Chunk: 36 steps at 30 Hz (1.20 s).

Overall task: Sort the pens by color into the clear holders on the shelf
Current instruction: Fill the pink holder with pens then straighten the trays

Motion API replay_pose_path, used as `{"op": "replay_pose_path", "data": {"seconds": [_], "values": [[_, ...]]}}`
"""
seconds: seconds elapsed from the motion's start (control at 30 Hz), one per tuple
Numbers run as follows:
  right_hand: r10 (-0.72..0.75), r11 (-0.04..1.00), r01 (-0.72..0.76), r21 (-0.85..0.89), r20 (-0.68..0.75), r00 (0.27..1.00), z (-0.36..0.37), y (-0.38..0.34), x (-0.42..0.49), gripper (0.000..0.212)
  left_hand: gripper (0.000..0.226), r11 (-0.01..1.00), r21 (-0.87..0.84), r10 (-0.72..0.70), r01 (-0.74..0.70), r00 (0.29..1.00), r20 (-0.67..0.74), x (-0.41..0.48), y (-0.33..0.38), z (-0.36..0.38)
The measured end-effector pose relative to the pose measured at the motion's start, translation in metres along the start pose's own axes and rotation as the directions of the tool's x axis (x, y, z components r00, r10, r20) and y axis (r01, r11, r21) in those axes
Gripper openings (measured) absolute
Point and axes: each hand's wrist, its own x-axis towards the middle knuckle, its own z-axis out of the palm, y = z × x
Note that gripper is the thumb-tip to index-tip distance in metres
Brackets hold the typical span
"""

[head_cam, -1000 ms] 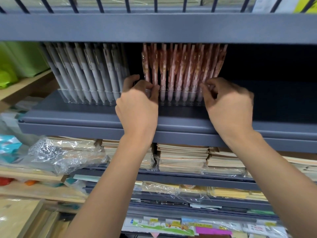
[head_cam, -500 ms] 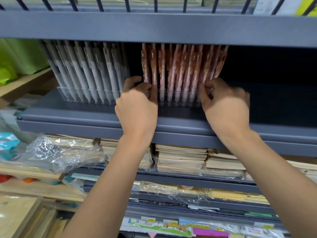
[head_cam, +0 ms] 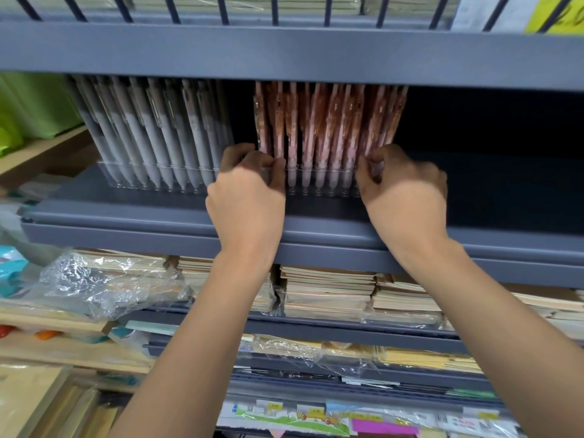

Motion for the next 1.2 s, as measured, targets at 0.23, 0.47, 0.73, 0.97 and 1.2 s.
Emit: {"op": "replay_pose_path", "data": {"seconds": [0.23, 0.47, 0.73, 0.97, 1.2], "values": [[-0.029, 0.999, 0.03, 0.02, -0.028, 0.999, -0.001, 0.003, -0.004, 0.036, 0.024, 1.0, -0.004, -0.021, 0.021, 1.0, -0.017, -0.002, 0.002, 0.001], [-0.051, 0.996, 0.059, 0.068, -0.111, 0.993, -0.001, 0.003, -0.006, 0.031, 0.02, 0.999, -0.033, 0.03, -0.031, 0.999, -0.036, 0.0, 0.004, -0.003], [-0.158, 0.98, 0.171, 0.103, -0.125, 0.979, -0.001, 0.0, -0.008, 0.028, 0.022, 1.0, -0.014, 0.023, -0.022, 0.999, 0.028, 0.001, 0.018, 0.001], [-0.17, 0.982, 0.172, 0.074, -0.043, 0.985, 0.0, 0.0, -0.003, 0.033, 0.037, 0.998, 0.017, 0.051, -0.052, 0.996, 0.076, 0.004, 0.015, 0.006], [-0.135, 0.99, 0.135, 0.038, 0.002, 0.991, 0.005, -0.001, 0.002, 0.036, 0.031, 0.997, 0.002, 0.073, -0.074, 0.995, 0.066, 0.006, 0.011, 0.011]]}}
